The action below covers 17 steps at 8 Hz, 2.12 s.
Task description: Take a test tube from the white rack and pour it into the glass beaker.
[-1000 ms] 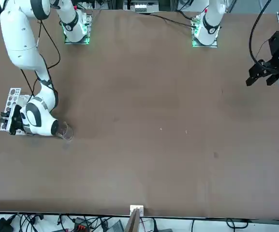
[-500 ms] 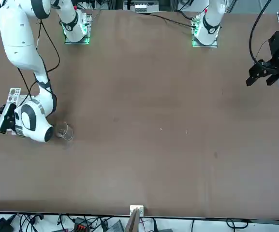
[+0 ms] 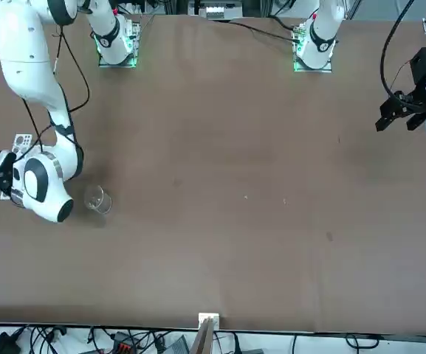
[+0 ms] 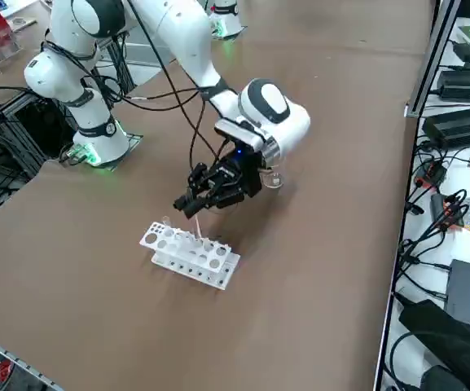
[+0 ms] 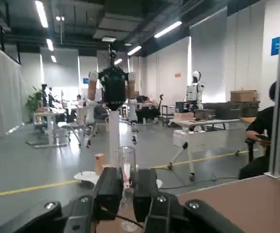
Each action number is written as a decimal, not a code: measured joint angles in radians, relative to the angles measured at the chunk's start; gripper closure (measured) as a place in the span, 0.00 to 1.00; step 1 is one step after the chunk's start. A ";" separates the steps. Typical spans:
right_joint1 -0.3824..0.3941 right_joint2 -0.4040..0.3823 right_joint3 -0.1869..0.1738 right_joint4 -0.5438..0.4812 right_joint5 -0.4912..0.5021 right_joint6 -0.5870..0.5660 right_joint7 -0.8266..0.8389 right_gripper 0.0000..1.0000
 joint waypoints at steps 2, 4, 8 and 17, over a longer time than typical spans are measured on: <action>0.054 -0.068 0.002 0.026 0.150 -0.019 -0.105 0.81; 0.145 -0.116 0.007 0.117 0.319 -0.066 -0.213 0.81; 0.321 -0.105 0.014 0.187 0.557 -0.022 -0.331 0.81; 0.266 -0.089 0.000 0.214 1.041 0.270 -0.585 0.81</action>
